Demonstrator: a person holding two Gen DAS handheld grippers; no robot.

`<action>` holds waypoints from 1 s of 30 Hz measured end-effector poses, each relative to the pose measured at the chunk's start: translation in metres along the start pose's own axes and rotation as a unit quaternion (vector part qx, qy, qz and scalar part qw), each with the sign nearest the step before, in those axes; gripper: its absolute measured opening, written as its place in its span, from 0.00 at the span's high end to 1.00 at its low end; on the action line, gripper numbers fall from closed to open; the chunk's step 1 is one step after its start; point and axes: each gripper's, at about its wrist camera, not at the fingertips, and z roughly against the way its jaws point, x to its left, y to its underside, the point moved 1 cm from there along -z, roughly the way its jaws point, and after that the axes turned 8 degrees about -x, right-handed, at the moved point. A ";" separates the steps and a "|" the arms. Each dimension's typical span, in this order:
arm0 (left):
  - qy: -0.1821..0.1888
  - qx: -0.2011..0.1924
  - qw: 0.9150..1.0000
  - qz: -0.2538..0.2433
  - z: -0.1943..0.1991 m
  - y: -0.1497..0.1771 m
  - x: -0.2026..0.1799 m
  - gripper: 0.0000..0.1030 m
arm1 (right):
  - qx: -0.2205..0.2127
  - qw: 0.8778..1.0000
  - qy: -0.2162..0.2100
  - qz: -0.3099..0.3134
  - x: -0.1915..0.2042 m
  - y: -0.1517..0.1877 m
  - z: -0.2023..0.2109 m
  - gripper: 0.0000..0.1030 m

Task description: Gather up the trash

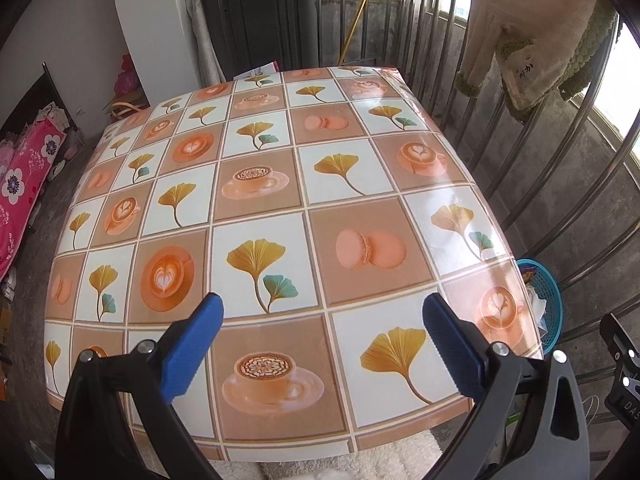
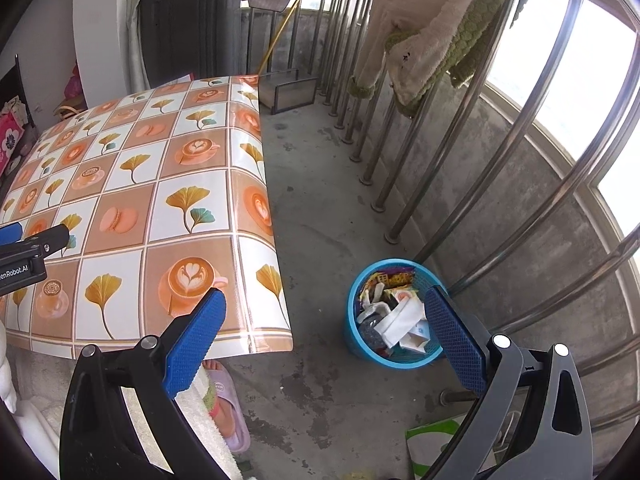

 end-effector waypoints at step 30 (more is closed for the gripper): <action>-0.004 -0.008 1.000 -0.017 0.003 0.002 -0.005 0.05 | 0.006 1.000 -0.001 -0.007 -0.004 0.005 0.004 0.07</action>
